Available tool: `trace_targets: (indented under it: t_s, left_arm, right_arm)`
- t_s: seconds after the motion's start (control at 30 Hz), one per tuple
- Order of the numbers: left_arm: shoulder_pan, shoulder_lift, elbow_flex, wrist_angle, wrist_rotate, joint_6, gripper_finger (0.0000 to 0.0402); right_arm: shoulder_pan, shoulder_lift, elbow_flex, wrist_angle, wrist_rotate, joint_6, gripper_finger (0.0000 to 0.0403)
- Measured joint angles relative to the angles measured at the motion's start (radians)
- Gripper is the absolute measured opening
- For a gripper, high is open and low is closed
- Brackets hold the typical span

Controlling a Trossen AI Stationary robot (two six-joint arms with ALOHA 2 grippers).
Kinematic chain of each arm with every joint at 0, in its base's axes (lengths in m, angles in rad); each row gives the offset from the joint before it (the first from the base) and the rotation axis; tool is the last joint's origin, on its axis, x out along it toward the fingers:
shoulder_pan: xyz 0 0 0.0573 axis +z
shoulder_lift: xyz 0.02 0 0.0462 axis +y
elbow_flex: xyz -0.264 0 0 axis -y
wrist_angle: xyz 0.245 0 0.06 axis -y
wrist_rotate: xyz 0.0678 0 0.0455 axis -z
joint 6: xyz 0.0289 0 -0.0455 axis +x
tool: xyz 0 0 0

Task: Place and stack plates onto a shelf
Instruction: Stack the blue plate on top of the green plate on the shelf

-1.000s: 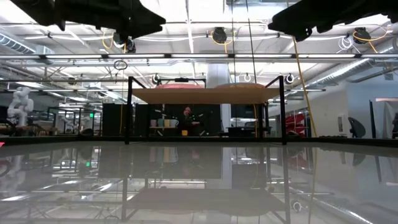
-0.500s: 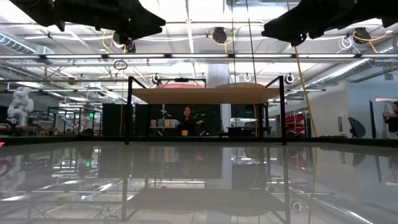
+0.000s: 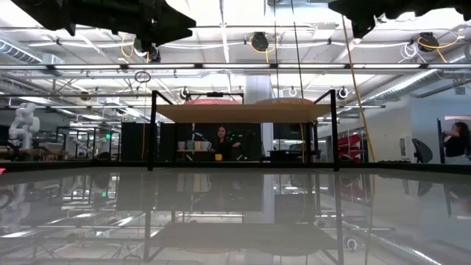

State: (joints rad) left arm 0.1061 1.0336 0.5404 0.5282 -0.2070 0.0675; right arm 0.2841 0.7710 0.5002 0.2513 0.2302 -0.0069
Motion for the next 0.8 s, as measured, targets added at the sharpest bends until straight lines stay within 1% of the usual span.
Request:
trace_targets:
  t_s: [0.17,0.27,0.37,0.5,0.6,0.8]
  left_arm:
    - [-0.005,0.000,0.000,0.005,0.000,0.000,0.0193]
    - [-0.005,0.000,0.000,0.006,0.000,-0.003,0.0193]
    - [-0.005,0.000,0.000,0.006,0.000,-0.016,0.0193]
    - [-0.005,0.000,0.000,-0.008,0.000,-0.023,0.0193]
    - [-0.005,0.000,0.000,-0.026,0.000,-0.042,0.0193]
    - [-0.020,-0.004,0.000,-0.055,-0.001,-0.058,0.0193]
  right_arm:
    - [0.000,-0.007,0.085,-0.201,-0.005,0.051,0.0160]
    - [0.001,0.004,0.129,-0.306,-0.027,0.074,0.0160]
    - [0.008,0.010,0.133,-0.363,-0.057,0.116,0.0160]
    - [0.031,0.029,0.113,-0.461,-0.104,0.244,0.0160]
    - [0.065,0.045,0.077,-0.462,-0.106,0.331,0.0160]
    - [0.131,0.095,0.025,-0.452,-0.106,0.455,0.0160]
